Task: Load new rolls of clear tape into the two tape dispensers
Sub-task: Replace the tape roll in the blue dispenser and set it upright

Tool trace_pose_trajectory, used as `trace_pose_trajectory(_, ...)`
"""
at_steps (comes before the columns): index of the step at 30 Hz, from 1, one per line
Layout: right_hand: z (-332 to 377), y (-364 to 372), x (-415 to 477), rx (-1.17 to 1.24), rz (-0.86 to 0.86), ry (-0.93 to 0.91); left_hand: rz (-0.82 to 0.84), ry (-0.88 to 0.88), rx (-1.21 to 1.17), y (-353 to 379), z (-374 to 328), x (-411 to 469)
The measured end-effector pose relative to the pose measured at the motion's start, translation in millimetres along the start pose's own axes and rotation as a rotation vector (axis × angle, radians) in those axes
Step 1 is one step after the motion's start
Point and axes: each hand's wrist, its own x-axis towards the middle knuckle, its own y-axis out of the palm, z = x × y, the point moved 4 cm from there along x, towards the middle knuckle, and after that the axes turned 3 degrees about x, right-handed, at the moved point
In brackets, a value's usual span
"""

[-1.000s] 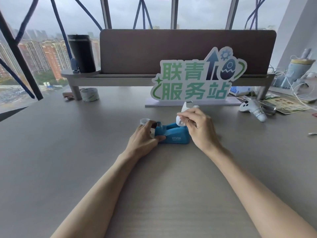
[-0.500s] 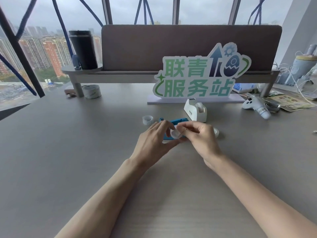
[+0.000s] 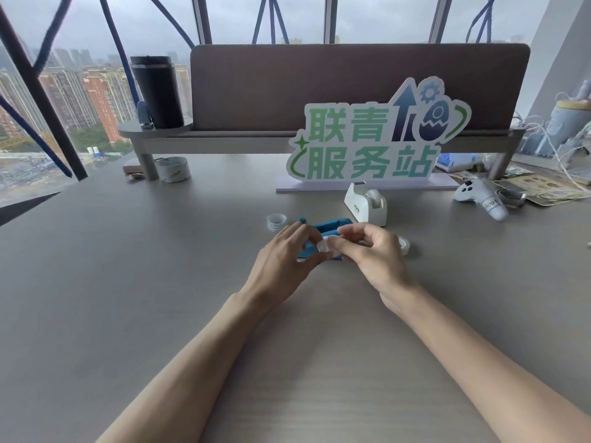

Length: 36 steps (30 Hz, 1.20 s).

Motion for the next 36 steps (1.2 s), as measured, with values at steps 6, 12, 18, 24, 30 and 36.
trace_pose_trajectory(6, 1, -10, 4, -0.043, -0.031, 0.024, 0.02, -0.079, -0.102, -4, 8, 3)
trace_pose_trajectory(12, 6, -10, 4, -0.125, 0.088, -0.036, 0.178, -0.118, -0.165, -7, 14, 1)
trace_pose_trajectory(18, 2, -7, 4, -0.41, 0.201, -0.185, 0.258, -0.142, -0.057, 1, 16, -4)
trace_pose_trajectory(24, -1, -5, 1, -0.638, 0.268, -0.34, 0.297, -0.149, 0.008, 2, 27, -3)
trace_pose_trajectory(30, 3, -4, -3, -0.743, 0.3, -0.414, 0.173, -0.085, -0.032, -10, 23, -8)
trace_pose_trajectory(36, 6, -1, -2, -0.719, 0.28, -0.463, -0.098, -0.342, 0.066, -15, 51, 5)
